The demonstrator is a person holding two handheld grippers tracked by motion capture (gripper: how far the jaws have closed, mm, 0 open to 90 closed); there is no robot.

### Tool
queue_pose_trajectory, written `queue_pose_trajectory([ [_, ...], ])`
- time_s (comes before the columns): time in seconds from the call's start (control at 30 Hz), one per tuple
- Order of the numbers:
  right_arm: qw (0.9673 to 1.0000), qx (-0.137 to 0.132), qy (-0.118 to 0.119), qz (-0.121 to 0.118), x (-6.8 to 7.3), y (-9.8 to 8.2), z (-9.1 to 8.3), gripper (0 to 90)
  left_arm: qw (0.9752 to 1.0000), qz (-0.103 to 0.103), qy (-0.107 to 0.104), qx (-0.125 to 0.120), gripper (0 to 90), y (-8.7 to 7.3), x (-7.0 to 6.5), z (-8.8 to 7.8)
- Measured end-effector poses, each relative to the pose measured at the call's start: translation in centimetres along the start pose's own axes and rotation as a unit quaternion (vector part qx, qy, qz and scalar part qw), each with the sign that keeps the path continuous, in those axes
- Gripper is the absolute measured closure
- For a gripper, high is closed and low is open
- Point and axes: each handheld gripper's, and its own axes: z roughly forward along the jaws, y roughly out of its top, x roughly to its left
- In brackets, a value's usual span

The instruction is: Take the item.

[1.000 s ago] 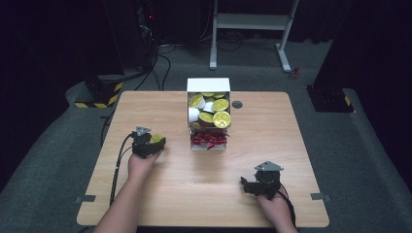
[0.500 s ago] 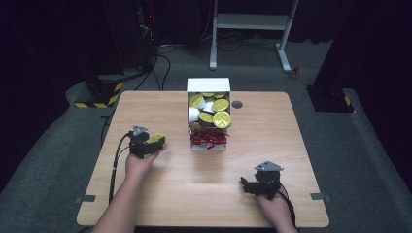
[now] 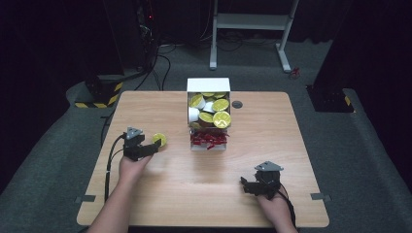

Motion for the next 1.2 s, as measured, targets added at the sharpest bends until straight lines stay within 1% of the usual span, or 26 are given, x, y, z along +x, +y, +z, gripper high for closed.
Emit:
queue_pose_trajectory([
  [0.03,1.0,0.0,0.0,0.0,0.0,0.0,0.0,8.2,1.0,0.0,0.0,0.0,22.6,0.0,0.0,0.0],
  [0.1,1.0,0.001,0.0,0.002,0.0,0.0,0.0,8.2,1.0,0.003,0.001,-0.001,22.5,-0.3,0.4,-0.7],
  [0.13,1.0,0.001,0.0,0.002,0.0,0.0,0.0,8.2,1.0,0.003,0.001,-0.001,22.5,-0.3,0.4,-0.7],
  [0.2,1.0,0.001,0.0,0.001,0.0,0.0,0.0,8.2,1.0,0.007,0.003,-0.001,22.2,-0.6,0.8,-1.5],
  [0.27,1.0,0.001,0.0,0.002,0.0,0.0,0.0,8.2,1.0,0.009,0.004,0.0,22.5,-0.8,0.9,-1.7],
  [0.3,1.0,0.001,0.0,0.002,0.0,0.0,0.0,8.2,1.0,0.008,0.004,0.002,22.5,-1.2,1.1,-2.1],
  [0.33,1.0,0.0,0.0,0.001,0.0,0.0,0.0,8.2,0.9999,0.013,0.005,0.003,22.5,-1.3,1.2,-2.3],
  [0.37,1.0,0.0,0.0,0.001,0.0,0.0,0.0,8.2,0.9999,0.013,0.005,0.003,22.4,-1.3,1.2,-2.3],
  [0.4,1.0,0.0,0.0,0.003,0.0,0.0,0.0,8.2,0.9998,0.014,0.005,0.012,22.1,-1.8,1.3,-2.7],
  [0.43,1.0,0.0,0.0,0.002,0.0,0.0,0.0,8.2,0.9996,0.019,0.007,0.018,21.8,-2.2,1.4,-3.0],
  [0.5,1.0,0.0,0.0,0.002,0.0,0.0,0.0,8.2,0.9996,0.016,0.005,0.021,21.7,-2.4,1.4,-3.2],
  [0.57,1.0,0.0,0.0,0.002,0.0,0.0,0.0,8.2,0.9994,0.018,0.001,0.029,21.1,-3.1,1.4,-4.0],
  [0.67,1.0,0.0,0.0,0.002,0.0,0.0,0.0,8.2,0.9989,0.029,0.001,0.038,20.0,-3.9,1.5,-4.7],
  [0.73,1.0,0.0,0.0,0.002,0.0,0.0,0.0,8.2,0.9988,0.022,-0.002,0.043,19.5,-4.5,1.5,-5.0],
  [0.87,1.0,0.0,-0.001,0.002,0.0,0.0,0.0,8.2,0.9977,0.025,-0.007,0.063,18.9,-5.7,1.8,-5.7],
  [0.93,1.0,0.0,-0.001,0.002,0.0,0.0,0.0,8.2,0.9967,0.034,-0.007,0.074,17.7,-6.3,1.8,-6.0],
  [0.97,1.0,0.0,0.0,0.002,0.0,0.0,0.0,8.2,0.9963,0.036,-0.008,0.078,16.7,-6.6,1.8,-6.2],
  [1.0,1.0,0.0,-0.001,0.002,0.0,0.0,0.0,8.2,0.9963,0.036,-0.008,0.078,15.9,-6.6,1.8,-6.2],
  [1.03,1.0,0.0,-0.001,0.002,0.0,0.0,0.0,8.2,0.9949,0.048,-0.008,0.088,15.5,-7.3,1.9,-6.7],
  [1.07,1.0,0.0,-0.001,0.002,0.0,0.0,0.0,8.2,0.9949,0.048,-0.008,0.088,14.9,-7.3,1.9,-6.7],
  [1.1,1.0,0.0,-0.001,0.002,0.0,0.0,0.0,8.2,0.9934,0.063,0.002,0.096,14.6,-7.9,1.9,-7.1],
  [1.13,1.0,0.0,-0.001,0.002,0.0,0.0,0.0,8.2,0.9927,0.071,0.009,0.097,14.5,-8.3,1.9,-7.4],
  [1.2,1.0,0.0,-0.001,0.002,0.0,0.0,0.0,8.2,0.992,0.078,0.012,0.098,14.2,-8.9,2.0,-7.8],
])
